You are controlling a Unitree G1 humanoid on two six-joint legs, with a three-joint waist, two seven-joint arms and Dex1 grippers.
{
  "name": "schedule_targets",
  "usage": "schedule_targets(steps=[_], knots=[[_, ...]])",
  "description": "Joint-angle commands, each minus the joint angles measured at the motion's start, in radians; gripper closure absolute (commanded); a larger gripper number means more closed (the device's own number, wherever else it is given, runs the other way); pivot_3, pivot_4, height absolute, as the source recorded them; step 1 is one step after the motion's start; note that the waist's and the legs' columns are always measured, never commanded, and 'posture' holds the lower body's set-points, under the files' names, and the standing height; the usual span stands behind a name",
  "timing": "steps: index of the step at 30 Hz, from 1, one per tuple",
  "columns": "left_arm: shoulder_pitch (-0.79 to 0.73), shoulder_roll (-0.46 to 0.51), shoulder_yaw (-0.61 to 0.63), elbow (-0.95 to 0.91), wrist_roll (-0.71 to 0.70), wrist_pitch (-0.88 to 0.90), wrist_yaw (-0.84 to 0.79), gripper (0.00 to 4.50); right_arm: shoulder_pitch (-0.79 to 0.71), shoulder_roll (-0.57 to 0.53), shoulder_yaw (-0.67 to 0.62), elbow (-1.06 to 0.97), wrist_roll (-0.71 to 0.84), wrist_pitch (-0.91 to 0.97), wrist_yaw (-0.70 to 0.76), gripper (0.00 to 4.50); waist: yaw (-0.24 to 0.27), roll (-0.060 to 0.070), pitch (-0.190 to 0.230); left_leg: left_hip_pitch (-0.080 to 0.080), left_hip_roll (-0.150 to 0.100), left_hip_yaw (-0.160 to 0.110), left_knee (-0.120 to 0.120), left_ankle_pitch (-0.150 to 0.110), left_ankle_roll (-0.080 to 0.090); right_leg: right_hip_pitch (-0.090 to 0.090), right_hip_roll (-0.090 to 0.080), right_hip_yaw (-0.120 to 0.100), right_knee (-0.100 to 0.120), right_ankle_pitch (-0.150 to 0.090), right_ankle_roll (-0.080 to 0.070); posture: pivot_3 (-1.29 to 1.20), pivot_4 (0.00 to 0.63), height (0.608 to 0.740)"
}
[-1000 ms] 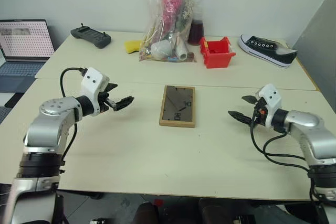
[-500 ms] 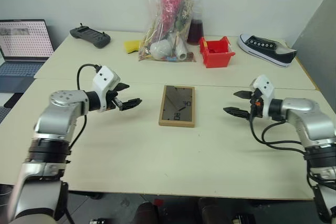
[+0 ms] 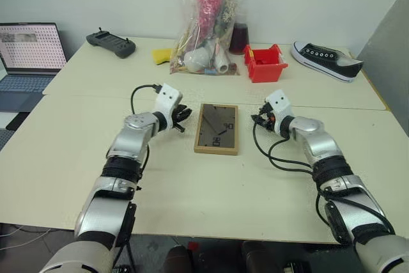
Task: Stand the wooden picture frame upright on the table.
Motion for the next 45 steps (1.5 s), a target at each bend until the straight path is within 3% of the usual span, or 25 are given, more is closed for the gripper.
schedule_targets(steps=[1, 5, 14, 22, 28, 33, 36, 38, 41, 45], knots=[[-0.037, -0.034, -0.002, 0.033, 0.021, -0.030, 0.034, 4.35, -0.043, 0.042, -0.008, 0.054, -0.019, -0.064, -0.041, 3.46, -0.001, 0.000, 0.000, 0.000, 0.000, 0.000, 0.000, 0.000, 0.000, 0.000, 0.000, 0.000, 0.000, 0.000, 0.000, 0.00, 0.150, 0.740], [-0.029, -0.054, -0.028, 0.021, 0.025, 0.001, -0.008, 4.50, -0.033, 0.088, 0.001, 0.032, -0.014, -0.066, -0.012, 4.46, -0.005, 0.000, 0.000, 0.000, 0.000, 0.000, 0.000, 0.000, 0.000, 0.000, 0.000, 0.000, 0.001, 0.000, 0.000, 0.00, 0.150, 0.740], [0.068, -0.037, -0.086, -0.207, 0.009, 0.144, -0.117, 4.50, 0.117, 0.145, 0.025, -0.281, 0.054, 0.072, 0.115, 4.49, -0.009, 0.000, 0.000, 0.000, 0.000, -0.001, 0.000, 0.000, 0.000, 0.000, 0.000, -0.001, 0.001, 0.000, 0.000, 0.00, 0.150, 0.740], [0.292, 0.113, -0.127, -0.737, -0.093, 0.464, -0.269, 4.50, 0.295, 0.049, 0.085, -0.650, 0.054, 0.288, 0.185, 4.49, -0.014, 0.001, -0.001, 0.000, 0.000, -0.002, 0.000, 0.000, 0.000, 0.001, 0.000, -0.001, 0.001, 0.000, 0.000, 0.00, 0.150, 0.740], [0.363, 0.229, -0.123, -0.853, -0.089, 0.526, -0.289, 4.50, 0.349, -0.027, 0.104, -0.732, 0.026, 0.347, 0.191, 4.49, -0.013, 0.001, 0.000, 0.000, 0.000, -0.002, 0.000, -0.002, 0.003, 0.001, 0.000, -0.001, 0.001, 0.000, 0.000, 0.00, 0.150, 0.740], [0.435, 0.331, -0.058, -0.862, -0.109, 0.488, -0.324, 4.50, 0.381, -0.157, 0.111, -0.775, -0.009, 0.322, 0.231, 4.49, -0.011, 0.001, 0.000, 0.000, 0.000, -0.002, 0.000, -0.002, 0.004, 0.001, 0.000, 0.000, 0.000, 0.000, 0.000, 0.00, 0.150, 0.740], [0.491, 0.357, 0.055, -0.923, -0.274, 0.632, -0.396, 4.31, 0.396, -0.215, 0.092, -0.794, 0.015, 0.318, 0.264, 4.50, -0.008, 0.000, 0.000, 0.000, 0.000, -0.002, 0.000, -0.002, 0.004, 0.001, 0.001, 0.000, 0.000, 0.000, 0.000, 0.00, 0.150, 0.740], [0.519, 0.349, 0.167, -0.974, -0.448, 0.836, -0.437, 4.07, 0.402, -0.243, 0.081, -0.793, 0.025, 0.306, 0.279, 4.50, -0.008, 0.000, 0.000, 0.000, 0.000, -0.002, 0.000, -0.002, 0.004, 0.001, 0.001, -0.001, 0.000, 0.000, 0.000, 0.00, 0.150, 0.740], [0.494, 0.273, 0.359, -0.972, -0.651, 1.218, -0.437, 3.35, 0.402, -0.253, 0.070, -0.788, 0.045, 0.295, 0.294, 4.50, -0.009, 0.000, 0.000, 0.000, 0.000, -0.002, 0.000, -0.002, 0.004, 0.001, 0.001, -0.001, 0.000, 0.000, 0.000, 0.00, 0.150, 0.740], [0.578, 0.279, 0.430, -0.850, -0.949, 1.302, -0.342, 2.54, 0.407, -0.247, 0.103, -0.766, 0.031, 0.270, 0.299, 4.50, -0.014, 0.000, 0.000, 0.001, 0.000, -0.003, 0.000, -0.003, 0.004, 0.002, 0.001, -0.001, 0.000, -0.001, 0.000, 0.00, 0.150, 0.740]])
